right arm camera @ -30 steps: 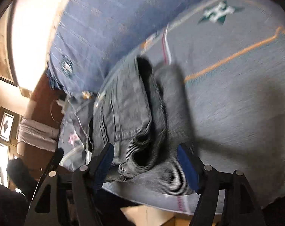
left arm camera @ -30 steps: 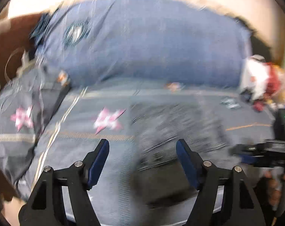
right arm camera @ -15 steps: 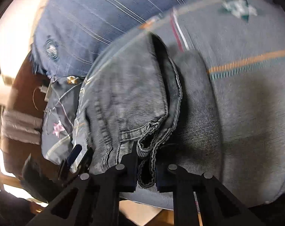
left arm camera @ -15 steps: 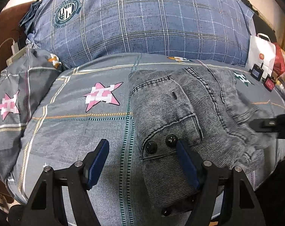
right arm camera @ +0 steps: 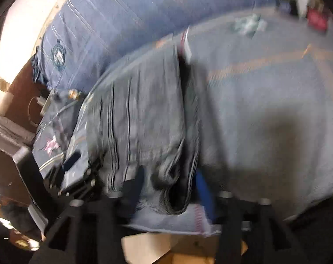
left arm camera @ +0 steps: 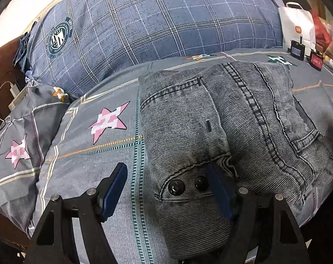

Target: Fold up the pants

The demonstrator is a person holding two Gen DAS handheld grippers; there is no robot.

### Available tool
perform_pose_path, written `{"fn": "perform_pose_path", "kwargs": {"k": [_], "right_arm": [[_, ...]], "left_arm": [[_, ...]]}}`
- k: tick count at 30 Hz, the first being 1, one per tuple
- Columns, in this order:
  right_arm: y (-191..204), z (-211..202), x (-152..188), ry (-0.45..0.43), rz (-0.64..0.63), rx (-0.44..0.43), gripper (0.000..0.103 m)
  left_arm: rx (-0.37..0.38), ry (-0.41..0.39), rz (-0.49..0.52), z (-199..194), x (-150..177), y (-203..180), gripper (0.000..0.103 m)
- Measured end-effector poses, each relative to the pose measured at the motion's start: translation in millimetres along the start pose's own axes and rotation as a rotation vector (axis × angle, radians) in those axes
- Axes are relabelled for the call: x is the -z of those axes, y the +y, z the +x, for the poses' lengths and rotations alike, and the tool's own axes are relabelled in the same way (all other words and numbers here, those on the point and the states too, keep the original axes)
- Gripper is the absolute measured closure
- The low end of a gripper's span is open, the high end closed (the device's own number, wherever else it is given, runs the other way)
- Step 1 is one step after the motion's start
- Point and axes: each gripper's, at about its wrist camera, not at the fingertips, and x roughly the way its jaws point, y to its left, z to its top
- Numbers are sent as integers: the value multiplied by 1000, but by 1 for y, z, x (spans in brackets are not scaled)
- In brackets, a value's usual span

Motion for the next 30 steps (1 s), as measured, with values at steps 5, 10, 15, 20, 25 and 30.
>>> {"fn": "perform_pose_path", "kwargs": {"k": [5,10,15,20,25,30], "right_arm": [[33,-34,-44,-110,-46,-143,44],[52,45,-95,96,3,-443,43],[-13,110,-99,173,203,-334,82],[3,93,-90,166,134,-270,79],[29,32,-65,68,-6,-265,37],[10,64,-9,118,-76,-142,41]], "left_arm": [[-12,-16,19,-1,0,-2,28],[3,-17,18,0,0,0,28],[155,-47,-121,-35,-10,28,28],[149,82,-37,5,4,2,23],[201,84,-134,13,6,16,17],[257,79,-204,0,1,31,18]]}}
